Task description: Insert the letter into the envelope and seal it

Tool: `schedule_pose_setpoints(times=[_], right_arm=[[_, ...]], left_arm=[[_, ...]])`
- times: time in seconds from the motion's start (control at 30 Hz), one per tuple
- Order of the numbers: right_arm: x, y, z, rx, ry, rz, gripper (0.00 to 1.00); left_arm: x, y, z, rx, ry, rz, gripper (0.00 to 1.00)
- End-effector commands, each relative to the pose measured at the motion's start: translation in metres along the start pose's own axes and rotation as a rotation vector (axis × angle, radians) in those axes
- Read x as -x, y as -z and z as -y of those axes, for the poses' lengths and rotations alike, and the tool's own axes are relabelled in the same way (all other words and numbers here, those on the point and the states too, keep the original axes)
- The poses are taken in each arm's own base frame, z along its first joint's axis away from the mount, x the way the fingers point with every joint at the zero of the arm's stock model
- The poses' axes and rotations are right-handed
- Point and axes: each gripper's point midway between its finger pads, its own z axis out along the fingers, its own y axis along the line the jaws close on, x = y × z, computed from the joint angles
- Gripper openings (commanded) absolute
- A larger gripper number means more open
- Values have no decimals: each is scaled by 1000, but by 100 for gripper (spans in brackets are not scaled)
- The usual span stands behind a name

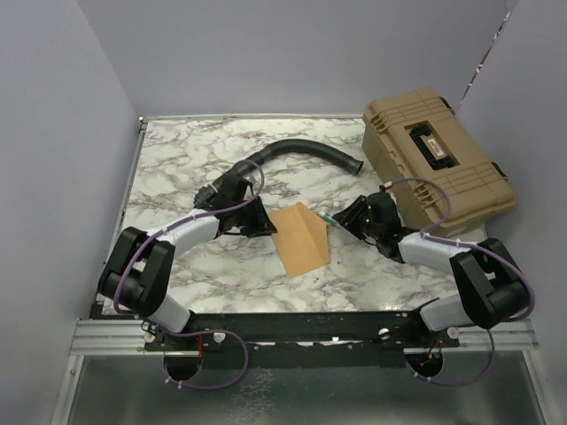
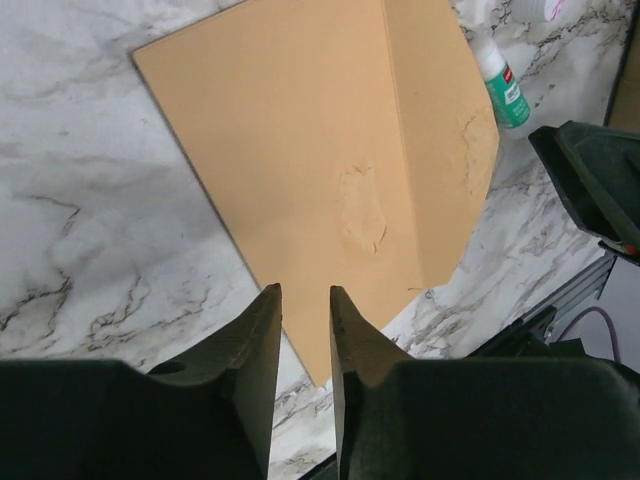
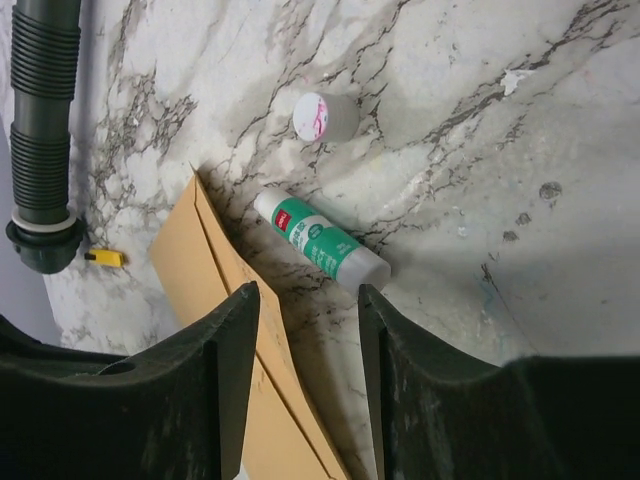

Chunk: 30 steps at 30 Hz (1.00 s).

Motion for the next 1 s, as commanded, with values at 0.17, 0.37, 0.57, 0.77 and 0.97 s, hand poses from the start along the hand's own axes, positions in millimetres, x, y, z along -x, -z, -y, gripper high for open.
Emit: schedule_pose_setpoints(times=[0.17, 0.37, 0.57, 0.77, 0.97], right_arm=[[-9, 24, 25, -82, 105, -44, 47], [-39, 12, -2, 101, 181, -211, 12], [-48, 10, -4, 142, 200, -252, 3], [-65, 3, -17, 229, 212, -367, 1], [-73, 16, -54, 458, 248, -436, 1]], left_arm=[[20, -25, 15, -6, -85, 22, 16], [5, -51, 6, 13, -124, -41, 0], [-9, -62, -14, 82, -119, -72, 0], [-25, -66, -40, 173, -78, -108, 0], [-30, -67, -52, 219, -44, -113, 0]])
